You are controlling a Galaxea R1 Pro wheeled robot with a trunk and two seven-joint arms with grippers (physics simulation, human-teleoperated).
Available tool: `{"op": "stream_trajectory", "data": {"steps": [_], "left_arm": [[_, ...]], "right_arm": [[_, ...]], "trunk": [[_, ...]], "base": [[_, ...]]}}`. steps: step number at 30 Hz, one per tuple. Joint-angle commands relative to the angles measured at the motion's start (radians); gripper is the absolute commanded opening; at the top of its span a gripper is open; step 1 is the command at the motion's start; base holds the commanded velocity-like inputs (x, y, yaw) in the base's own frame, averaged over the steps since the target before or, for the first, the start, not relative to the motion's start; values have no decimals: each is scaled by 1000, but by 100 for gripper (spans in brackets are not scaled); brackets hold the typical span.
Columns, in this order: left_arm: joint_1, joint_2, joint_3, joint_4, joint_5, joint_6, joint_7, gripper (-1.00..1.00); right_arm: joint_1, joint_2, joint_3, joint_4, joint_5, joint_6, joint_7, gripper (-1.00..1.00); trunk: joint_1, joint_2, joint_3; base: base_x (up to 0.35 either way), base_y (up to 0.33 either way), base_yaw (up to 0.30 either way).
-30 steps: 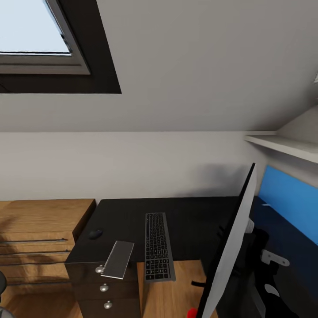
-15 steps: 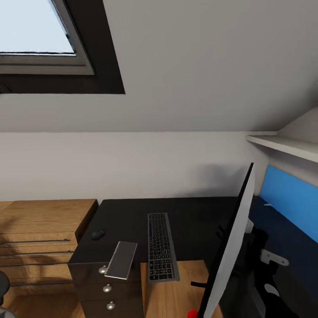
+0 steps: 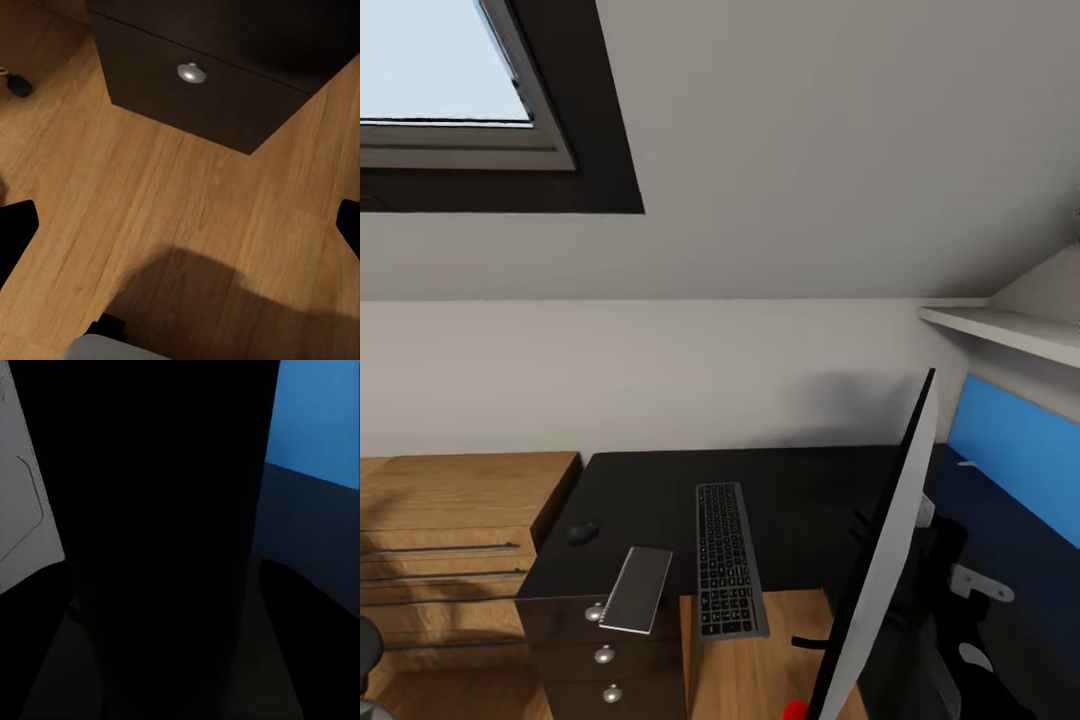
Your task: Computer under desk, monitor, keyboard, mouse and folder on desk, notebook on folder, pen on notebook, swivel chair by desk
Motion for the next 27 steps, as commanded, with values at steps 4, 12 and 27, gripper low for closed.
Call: {"op": "stream_trajectory", "data": {"steps": [4,12,27], "left_arm": [[-1,1,-8,0,10,-6,8,100],[-1,1,-8,0,10,-6,8,100],[-1,1,-8,0,10,-6,8,100]], "right_arm": [[-2,0,0,-1,14,-2,-5,-100],[-1,0,0,1,14,-2,-5,-100],[-2,2,0,0,13,-2,-5,-100]], "trunk": [[0,-2,-1],[0,-2,0],[0,-2,0]], "base": [[0,0,-19],[0,0,-29],[0,0,-190]]}}
